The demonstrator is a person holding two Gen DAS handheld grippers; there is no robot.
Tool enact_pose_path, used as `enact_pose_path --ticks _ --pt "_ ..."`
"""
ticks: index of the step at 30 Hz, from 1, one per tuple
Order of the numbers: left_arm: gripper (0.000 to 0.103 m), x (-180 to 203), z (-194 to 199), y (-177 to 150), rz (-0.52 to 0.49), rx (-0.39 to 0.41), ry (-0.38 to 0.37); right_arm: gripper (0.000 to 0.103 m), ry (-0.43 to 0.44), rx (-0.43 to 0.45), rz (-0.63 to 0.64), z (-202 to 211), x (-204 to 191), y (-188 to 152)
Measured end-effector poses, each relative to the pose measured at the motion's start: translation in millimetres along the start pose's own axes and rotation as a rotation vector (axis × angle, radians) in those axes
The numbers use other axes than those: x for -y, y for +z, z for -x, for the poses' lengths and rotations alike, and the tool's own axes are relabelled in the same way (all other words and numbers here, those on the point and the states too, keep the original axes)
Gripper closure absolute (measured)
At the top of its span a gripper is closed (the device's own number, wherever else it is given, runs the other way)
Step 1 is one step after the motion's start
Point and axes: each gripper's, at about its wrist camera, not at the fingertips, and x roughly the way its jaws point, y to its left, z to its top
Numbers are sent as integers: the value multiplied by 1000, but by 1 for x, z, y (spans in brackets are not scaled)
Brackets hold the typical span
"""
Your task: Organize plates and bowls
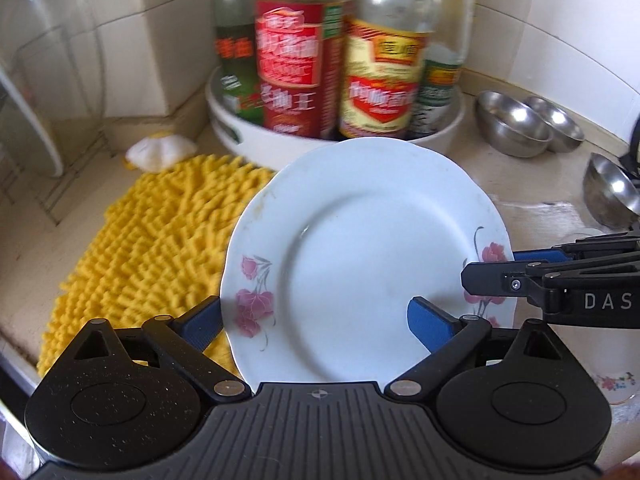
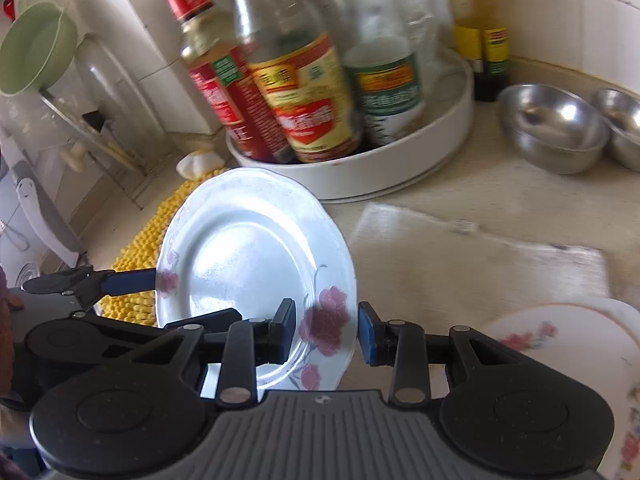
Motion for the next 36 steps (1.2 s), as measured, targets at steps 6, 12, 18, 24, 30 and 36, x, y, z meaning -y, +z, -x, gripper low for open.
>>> enact_pose_path --ticks 6,12,18,24,30,36 --pt "4 27 0 5 -56 13 -41 63 -42 31 -39 20 17 -7" --pt "4 52 -1 6 -110 23 -79 63 -81 52 -81 40 36 -16" --pt "4 77 -5 4 -167 18 -112 63 -116 71 -126 57 55 -27" --pt "4 103 -9 3 -220 10 -136 63 -147 89 -168 70 74 -33" --pt "25 136 -3 3 -289 -3 -330 66 -104 97 -160 78 75 -33" --pt "10 130 18 9 -315 83 -313 67 -192 155 -248 101 111 -41"
